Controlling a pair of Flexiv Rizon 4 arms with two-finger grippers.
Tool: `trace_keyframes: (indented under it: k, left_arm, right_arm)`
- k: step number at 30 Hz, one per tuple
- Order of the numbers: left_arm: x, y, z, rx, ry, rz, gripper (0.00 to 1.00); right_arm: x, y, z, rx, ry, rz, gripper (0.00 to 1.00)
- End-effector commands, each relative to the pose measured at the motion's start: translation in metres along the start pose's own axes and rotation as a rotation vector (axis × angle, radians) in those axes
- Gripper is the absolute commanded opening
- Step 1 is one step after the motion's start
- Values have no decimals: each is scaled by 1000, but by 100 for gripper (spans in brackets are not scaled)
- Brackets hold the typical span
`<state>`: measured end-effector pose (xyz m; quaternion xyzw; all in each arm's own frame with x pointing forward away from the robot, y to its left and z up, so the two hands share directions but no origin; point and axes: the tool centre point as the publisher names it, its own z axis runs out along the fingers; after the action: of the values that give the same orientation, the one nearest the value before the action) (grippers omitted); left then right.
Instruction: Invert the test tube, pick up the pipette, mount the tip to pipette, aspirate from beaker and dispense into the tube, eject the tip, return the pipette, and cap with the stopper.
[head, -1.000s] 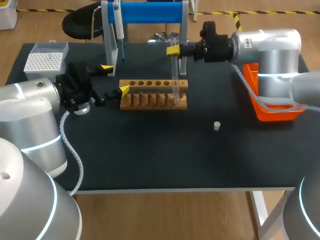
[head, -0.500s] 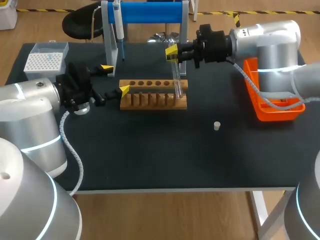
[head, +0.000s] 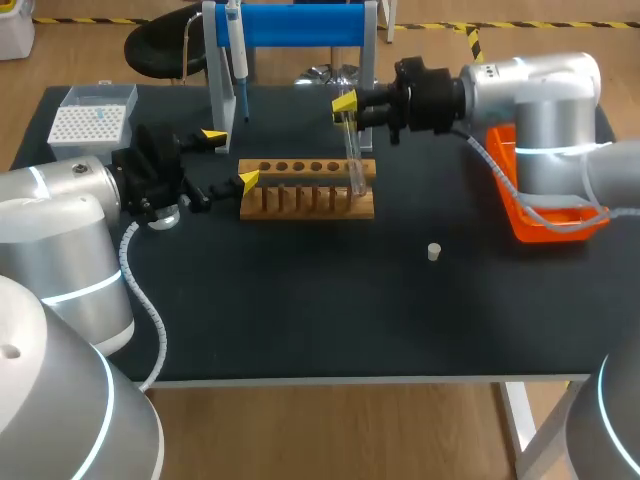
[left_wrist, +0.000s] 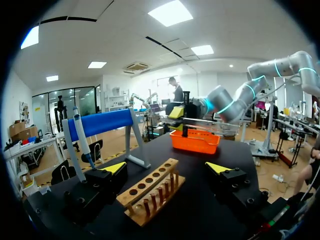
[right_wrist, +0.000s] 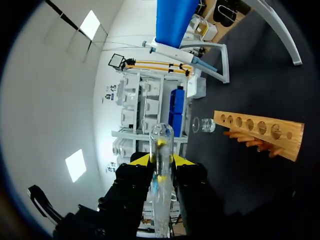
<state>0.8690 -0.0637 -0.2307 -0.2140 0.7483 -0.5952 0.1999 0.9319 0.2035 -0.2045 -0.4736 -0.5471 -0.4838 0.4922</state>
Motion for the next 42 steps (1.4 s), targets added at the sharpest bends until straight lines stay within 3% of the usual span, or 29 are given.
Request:
trace_keyframes:
  k: [1, 23, 42]
  left_arm:
    - [1, 0, 1, 1, -4, 1, 100]
    - [1, 0, 1, 1, -4, 1, 100]
    - [1, 0, 1, 1, -4, 1, 100]
  right_arm:
    - [-2, 1, -1, 18, 17, 31, 0]
    - [-3, 0, -4, 7, 33, 104, 0]
    - [-1, -2, -5, 1, 45, 92, 0]
